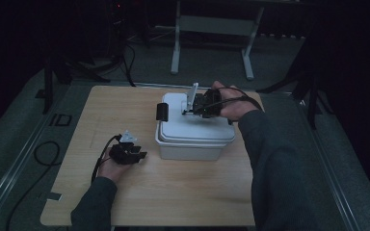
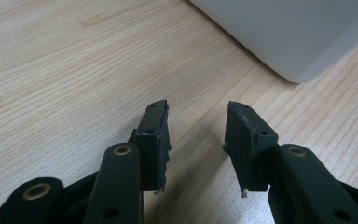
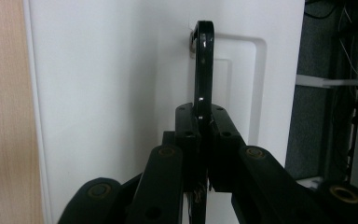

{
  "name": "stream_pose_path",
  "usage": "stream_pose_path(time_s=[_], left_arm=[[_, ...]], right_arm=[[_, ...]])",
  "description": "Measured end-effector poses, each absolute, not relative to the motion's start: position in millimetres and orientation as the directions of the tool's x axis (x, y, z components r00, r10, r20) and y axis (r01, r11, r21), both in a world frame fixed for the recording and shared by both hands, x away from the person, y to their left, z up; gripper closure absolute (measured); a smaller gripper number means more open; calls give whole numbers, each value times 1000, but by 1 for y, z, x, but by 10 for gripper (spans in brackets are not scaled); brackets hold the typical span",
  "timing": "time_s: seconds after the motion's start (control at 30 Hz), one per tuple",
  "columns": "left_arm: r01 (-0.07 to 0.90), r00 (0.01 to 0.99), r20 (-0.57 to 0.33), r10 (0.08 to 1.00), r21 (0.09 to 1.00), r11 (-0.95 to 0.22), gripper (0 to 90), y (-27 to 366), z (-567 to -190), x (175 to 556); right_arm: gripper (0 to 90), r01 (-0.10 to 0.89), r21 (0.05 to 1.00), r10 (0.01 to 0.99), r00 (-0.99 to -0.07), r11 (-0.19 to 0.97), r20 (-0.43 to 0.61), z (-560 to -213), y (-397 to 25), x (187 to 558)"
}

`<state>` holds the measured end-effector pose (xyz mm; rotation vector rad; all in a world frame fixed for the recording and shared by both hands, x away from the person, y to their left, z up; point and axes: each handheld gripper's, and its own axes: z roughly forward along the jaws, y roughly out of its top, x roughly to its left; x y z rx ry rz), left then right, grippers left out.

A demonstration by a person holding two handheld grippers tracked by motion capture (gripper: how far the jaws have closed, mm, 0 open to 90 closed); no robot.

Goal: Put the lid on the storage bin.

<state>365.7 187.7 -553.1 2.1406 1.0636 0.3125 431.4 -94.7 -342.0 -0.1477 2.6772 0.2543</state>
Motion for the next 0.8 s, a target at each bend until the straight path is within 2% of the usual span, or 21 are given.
stream_pose_path(time_s=[0.8], left_arm=[[595, 632, -95, 769, 695, -403, 597, 189, -553, 366]], right_arm=[[846, -164, 148, -89, -905, 975, -415, -353, -81, 438]])
